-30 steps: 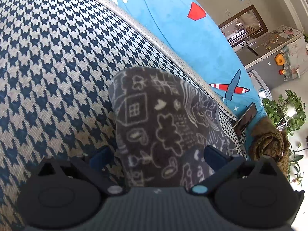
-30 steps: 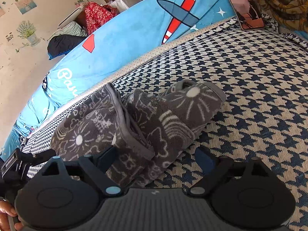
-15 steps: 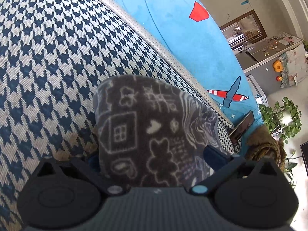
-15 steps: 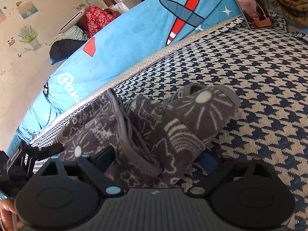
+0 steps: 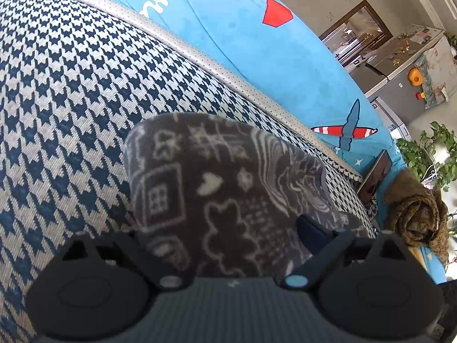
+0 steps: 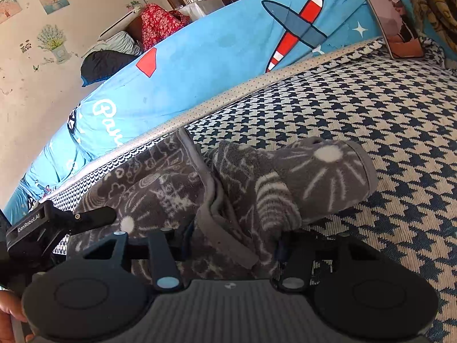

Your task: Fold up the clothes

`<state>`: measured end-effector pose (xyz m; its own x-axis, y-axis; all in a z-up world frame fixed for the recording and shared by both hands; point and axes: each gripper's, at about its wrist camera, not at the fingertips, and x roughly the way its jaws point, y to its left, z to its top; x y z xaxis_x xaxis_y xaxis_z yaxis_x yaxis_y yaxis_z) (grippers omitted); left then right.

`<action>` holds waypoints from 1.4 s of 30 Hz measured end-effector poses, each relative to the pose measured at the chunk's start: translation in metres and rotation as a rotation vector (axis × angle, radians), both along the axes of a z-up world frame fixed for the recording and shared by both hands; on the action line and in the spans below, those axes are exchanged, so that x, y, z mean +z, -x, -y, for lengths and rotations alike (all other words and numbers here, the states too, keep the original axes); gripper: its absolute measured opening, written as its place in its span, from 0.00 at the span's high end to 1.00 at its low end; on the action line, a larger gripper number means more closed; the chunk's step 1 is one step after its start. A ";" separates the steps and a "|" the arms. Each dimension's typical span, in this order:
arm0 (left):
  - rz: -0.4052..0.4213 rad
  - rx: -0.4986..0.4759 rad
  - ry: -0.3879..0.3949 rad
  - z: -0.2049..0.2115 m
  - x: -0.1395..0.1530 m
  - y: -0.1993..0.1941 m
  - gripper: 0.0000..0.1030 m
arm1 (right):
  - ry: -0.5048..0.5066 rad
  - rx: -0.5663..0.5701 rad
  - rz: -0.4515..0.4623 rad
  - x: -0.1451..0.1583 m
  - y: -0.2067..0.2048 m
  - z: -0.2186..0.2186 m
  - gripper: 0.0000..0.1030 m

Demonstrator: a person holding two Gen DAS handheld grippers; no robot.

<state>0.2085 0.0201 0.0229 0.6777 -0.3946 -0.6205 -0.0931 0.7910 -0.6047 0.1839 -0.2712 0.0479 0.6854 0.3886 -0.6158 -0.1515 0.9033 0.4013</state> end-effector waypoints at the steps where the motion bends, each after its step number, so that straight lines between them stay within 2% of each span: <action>1: 0.007 0.003 -0.010 0.001 0.002 0.002 0.15 | 0.023 0.004 0.013 0.002 0.002 -0.003 0.56; 6: 0.047 0.004 -0.093 0.012 0.014 0.007 0.28 | 0.103 0.012 0.077 0.013 0.010 -0.016 0.59; 14: 0.145 0.026 -0.237 0.019 0.041 0.021 0.30 | 0.128 0.024 0.173 0.032 0.020 -0.032 0.61; 22: 0.182 0.079 -0.277 -0.005 0.059 0.039 0.30 | 0.116 0.044 0.217 0.043 0.023 -0.056 0.61; 42: 0.184 0.224 -0.333 -0.087 0.072 0.084 0.30 | 0.089 0.155 0.250 0.049 0.031 -0.143 0.61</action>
